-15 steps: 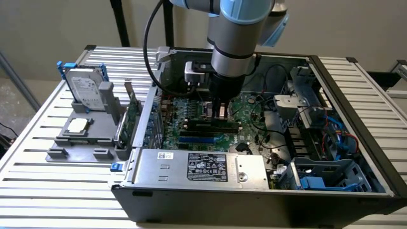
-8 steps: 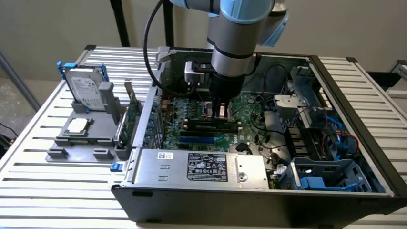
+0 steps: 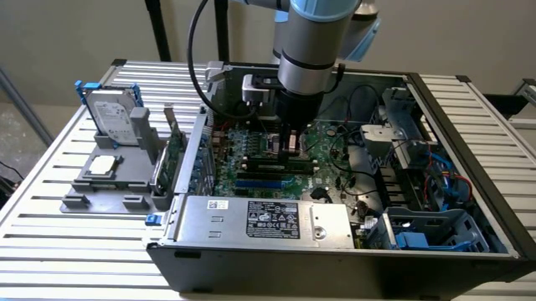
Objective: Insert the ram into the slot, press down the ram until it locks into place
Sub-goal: 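Insert the ram into the slot, then press down the ram until it locks into place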
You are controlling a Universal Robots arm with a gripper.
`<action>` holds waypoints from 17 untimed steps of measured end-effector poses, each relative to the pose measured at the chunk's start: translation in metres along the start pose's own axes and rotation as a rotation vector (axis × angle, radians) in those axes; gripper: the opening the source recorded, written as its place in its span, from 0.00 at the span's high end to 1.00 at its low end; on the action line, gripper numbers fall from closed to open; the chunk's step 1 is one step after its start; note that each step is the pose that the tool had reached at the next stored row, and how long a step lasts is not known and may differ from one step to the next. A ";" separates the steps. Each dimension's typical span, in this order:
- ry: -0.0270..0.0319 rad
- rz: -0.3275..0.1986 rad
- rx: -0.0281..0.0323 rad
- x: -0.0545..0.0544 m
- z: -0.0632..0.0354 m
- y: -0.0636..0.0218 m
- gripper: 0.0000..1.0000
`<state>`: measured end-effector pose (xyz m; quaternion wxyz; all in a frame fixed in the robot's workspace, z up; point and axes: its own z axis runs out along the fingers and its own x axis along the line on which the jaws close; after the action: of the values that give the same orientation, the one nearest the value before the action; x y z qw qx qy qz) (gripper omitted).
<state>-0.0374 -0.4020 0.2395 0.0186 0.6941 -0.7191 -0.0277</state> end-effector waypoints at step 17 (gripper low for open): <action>-0.0001 0.000 0.0014 -0.001 0.0003 0.0001 0.89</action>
<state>-0.0375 -0.4011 0.2393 0.0181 0.6940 -0.7193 -0.0273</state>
